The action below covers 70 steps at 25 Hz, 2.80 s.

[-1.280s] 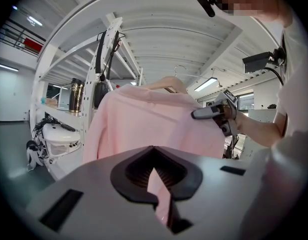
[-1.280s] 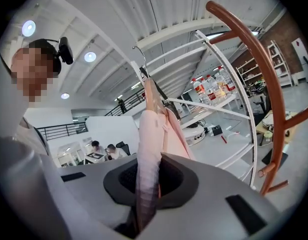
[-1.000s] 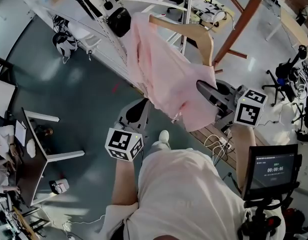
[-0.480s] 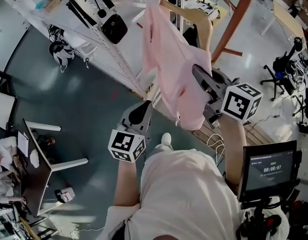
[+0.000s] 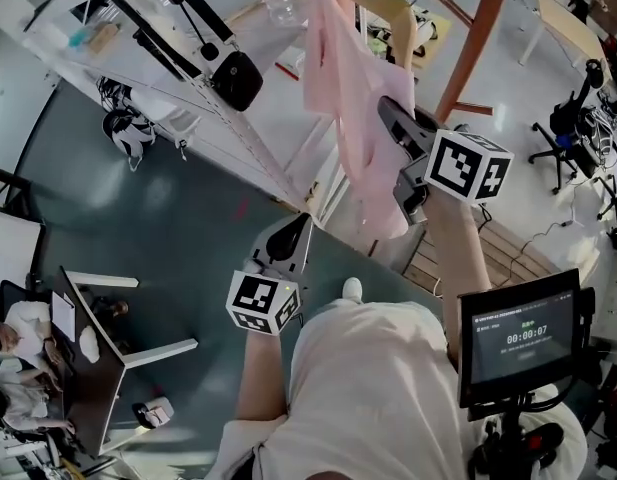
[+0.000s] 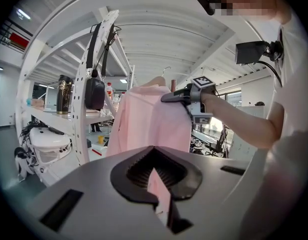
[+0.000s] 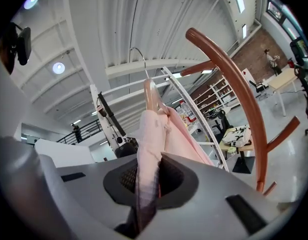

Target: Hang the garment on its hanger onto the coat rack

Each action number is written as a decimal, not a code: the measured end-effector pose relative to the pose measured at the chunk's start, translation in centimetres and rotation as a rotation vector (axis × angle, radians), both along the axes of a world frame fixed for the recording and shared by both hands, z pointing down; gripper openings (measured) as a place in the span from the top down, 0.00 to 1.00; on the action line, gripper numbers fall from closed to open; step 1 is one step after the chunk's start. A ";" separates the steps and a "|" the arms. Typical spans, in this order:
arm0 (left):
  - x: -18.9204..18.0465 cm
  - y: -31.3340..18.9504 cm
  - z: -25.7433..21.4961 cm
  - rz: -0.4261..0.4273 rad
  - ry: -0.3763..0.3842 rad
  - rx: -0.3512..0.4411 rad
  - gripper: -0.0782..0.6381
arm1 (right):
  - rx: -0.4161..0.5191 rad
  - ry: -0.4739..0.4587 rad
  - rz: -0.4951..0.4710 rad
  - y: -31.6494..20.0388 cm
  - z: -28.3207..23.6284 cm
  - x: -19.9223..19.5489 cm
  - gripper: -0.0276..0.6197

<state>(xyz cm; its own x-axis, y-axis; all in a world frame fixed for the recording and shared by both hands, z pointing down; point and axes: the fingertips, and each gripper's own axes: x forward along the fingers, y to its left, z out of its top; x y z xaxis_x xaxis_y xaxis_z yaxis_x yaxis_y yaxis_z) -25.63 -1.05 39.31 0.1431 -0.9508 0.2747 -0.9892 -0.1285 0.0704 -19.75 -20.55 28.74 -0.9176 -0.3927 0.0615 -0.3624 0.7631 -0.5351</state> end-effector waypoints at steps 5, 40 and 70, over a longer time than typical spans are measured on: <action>-1.8 0.4 0.0 0.021 -0.026 -0.009 0.88 | -0.017 -0.035 0.078 -2.6 0.1 -1.2 0.91; -4.8 -2.1 2.1 0.072 -0.033 -0.062 0.88 | -0.191 -0.099 0.311 -9.4 6.5 -2.5 0.91; -0.6 -3.1 4.0 0.188 -0.012 -0.091 0.88 | 0.004 0.132 0.442 -11.0 11.5 7.0 0.91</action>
<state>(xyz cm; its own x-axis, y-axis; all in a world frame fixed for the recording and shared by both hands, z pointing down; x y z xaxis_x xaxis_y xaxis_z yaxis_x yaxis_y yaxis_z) -26.23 -4.12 43.26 0.3122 -0.8788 0.3610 -0.9491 -0.3050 0.0784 -12.72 -31.55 40.28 -0.6464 -0.7452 0.1637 -0.7184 0.5221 -0.4597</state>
